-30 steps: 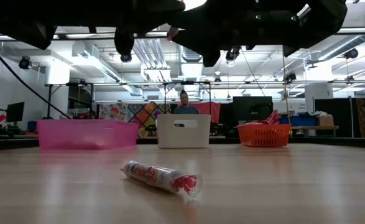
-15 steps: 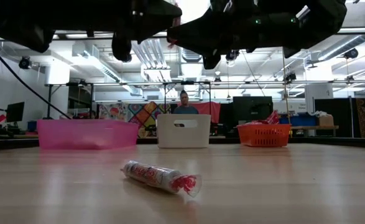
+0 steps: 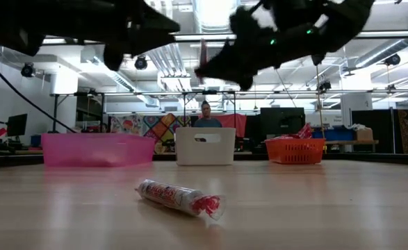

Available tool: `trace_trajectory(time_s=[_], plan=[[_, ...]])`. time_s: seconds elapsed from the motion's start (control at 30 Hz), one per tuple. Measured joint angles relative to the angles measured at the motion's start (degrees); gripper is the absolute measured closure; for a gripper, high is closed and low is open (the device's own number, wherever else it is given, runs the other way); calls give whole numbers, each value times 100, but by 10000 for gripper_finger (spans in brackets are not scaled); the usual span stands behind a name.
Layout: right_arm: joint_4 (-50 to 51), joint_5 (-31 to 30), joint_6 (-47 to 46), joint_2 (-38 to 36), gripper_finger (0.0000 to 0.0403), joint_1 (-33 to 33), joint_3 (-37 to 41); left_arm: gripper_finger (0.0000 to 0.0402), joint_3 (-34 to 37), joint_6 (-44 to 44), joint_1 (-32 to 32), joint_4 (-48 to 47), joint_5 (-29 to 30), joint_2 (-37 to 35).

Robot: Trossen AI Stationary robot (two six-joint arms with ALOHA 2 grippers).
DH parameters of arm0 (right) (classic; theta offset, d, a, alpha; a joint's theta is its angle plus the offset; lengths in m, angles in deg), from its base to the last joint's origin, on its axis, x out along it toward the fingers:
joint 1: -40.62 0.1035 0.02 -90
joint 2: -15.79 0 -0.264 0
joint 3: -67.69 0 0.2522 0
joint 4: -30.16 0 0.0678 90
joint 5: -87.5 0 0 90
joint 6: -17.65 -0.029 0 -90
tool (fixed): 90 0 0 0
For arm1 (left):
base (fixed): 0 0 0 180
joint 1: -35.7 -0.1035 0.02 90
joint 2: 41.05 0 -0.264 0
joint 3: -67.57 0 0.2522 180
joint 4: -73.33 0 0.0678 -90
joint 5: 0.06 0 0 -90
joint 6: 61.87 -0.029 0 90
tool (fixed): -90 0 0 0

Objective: Sort candy
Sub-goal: Put the white candy into the white bin

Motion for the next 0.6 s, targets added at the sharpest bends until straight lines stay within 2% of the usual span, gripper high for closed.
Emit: trace_trajectory(time_s=[0.13, 0.27, 0.47, 0.6], plan=[[1404, -487, 92, 63, 369, -571, -503, 285, 462, 237, 0, -220, 38, -629], [2504, -675, 316, 375, 369, -1134, -1162, 284, 859, 417, 0, -245, 162, -1112], [3565, -685, 444, 935, 351, -1643, -1943, 284, 1290, 653, 2, -278, 255, -1539], [3781, -640, 522, 1195, 315, -1677, -2185, 284, 1452, 836, 2, -280, 253, -1602]])
